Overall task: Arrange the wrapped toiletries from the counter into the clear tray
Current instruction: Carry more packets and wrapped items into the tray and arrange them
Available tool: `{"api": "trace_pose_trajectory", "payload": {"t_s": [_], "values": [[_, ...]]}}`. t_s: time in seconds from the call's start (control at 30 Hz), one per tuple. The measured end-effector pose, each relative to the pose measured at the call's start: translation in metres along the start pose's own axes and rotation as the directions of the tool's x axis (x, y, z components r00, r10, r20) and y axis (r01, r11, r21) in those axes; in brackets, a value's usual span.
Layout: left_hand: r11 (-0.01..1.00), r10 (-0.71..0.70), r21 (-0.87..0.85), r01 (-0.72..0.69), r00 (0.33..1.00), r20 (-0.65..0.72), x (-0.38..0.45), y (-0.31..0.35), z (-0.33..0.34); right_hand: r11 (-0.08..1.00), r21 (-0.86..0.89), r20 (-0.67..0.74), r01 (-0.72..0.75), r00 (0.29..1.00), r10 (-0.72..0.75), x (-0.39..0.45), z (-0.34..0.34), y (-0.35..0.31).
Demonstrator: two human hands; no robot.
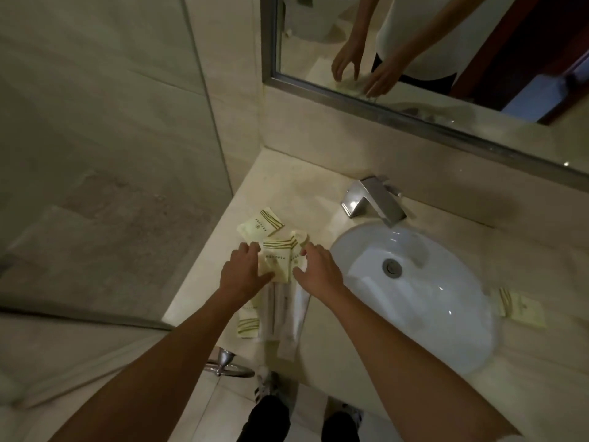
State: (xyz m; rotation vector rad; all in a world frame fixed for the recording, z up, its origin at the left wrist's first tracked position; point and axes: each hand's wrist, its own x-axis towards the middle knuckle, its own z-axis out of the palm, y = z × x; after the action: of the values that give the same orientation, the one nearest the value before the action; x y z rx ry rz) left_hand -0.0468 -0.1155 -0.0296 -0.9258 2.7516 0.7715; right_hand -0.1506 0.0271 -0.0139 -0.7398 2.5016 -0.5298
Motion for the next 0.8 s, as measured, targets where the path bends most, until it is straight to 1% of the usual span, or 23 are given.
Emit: {"api": "trace_pose_trajectory", "payload": {"t_s": [0.1, 0.2, 0.27, 0.37, 0.5, 0.6, 0.7, 0.73, 0.8], "values": [[0.997, 0.015, -0.077, -0.013, 1.0, 0.018, 0.014, 0.003, 0.0, 0.999, -0.032, -0.044, -0.037, 0.998, 0.036, 0.012, 0.006, -0.007], [0.986, 0.03, -0.168, -0.019, 0.997, 0.067, 0.025, 0.007, 0.002, 0.994, -0.046, -0.046, -0.095, 0.995, 0.093, 0.02, 0.011, -0.011], [0.986, 0.04, -0.163, -0.025, 0.995, 0.089, 0.03, 0.008, 0.003, 0.991, -0.075, -0.041, -0.111, 0.993, 0.108, 0.023, 0.014, -0.01], [0.984, 0.031, -0.178, -0.019, 0.997, 0.064, 0.035, 0.007, 0.006, 0.988, -0.097, -0.044, -0.119, 0.992, 0.116, 0.028, 0.017, -0.008], [0.944, 0.027, -0.329, -0.012, 0.999, 0.041, 0.041, 0.004, 0.005, 0.989, -0.071, -0.066, -0.13, 0.99, 0.126, 0.033, 0.016, -0.006], [0.877, -0.069, -0.47, 0.097, 0.995, 0.077, 0.044, 0.004, 0.002, 0.99, -0.05, -0.064, -0.134, 0.989, 0.131, 0.036, 0.015, -0.006], [0.799, -0.163, -0.563, 0.211, 0.977, 0.136, 0.047, 0.0, 0.0, 0.988, -0.003, -0.071, -0.152, 0.986, 0.151, 0.038, 0.015, -0.007], [0.764, -0.183, -0.6, 0.239, 0.971, 0.154, 0.048, -0.002, -0.001, 0.985, 0.038, -0.077, -0.17, 0.982, 0.173, 0.039, 0.015, -0.006], [0.685, -0.217, -0.68, 0.26, 0.965, 0.15, 0.047, -0.006, -0.004, 0.958, 0.191, -0.063, -0.214, 0.971, 0.23, 0.041, 0.015, -0.004]]}}
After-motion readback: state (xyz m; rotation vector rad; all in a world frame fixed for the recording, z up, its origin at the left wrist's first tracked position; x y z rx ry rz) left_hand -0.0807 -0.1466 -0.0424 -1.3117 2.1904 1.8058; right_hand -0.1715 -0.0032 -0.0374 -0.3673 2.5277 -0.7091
